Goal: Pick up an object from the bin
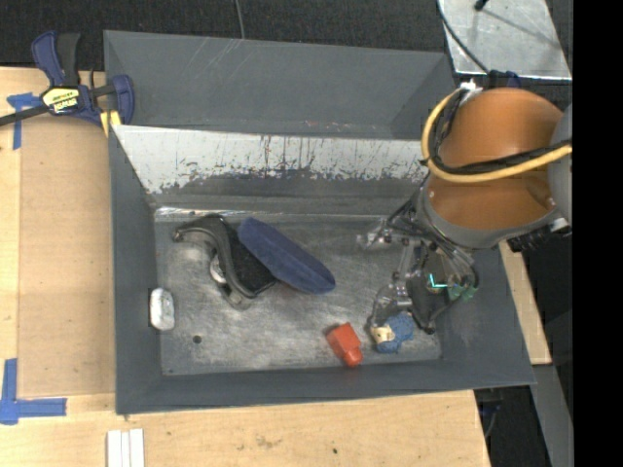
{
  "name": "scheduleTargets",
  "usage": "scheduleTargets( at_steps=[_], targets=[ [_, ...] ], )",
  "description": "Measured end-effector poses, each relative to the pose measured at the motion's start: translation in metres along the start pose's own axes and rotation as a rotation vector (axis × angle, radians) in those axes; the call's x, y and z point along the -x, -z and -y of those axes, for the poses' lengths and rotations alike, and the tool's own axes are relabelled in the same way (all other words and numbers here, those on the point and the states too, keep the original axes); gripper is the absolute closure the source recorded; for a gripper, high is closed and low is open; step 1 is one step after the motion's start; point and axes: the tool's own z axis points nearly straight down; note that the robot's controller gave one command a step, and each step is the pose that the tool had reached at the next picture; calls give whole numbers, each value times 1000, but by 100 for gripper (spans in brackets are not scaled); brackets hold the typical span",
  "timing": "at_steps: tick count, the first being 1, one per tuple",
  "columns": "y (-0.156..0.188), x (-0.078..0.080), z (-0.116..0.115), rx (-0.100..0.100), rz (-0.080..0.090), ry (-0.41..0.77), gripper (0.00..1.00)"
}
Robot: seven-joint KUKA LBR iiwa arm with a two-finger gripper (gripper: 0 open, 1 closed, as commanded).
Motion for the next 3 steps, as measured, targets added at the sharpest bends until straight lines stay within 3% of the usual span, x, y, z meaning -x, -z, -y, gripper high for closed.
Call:
scheduleTargets(
  at_steps=[1,2,3],
  targets=[
    [-154,81,-53,1,13,-87,0],
    [-125,102,-83,0,8,-170,0],
    [-123,109,-89,-2,5,-465,0]
  ],
)
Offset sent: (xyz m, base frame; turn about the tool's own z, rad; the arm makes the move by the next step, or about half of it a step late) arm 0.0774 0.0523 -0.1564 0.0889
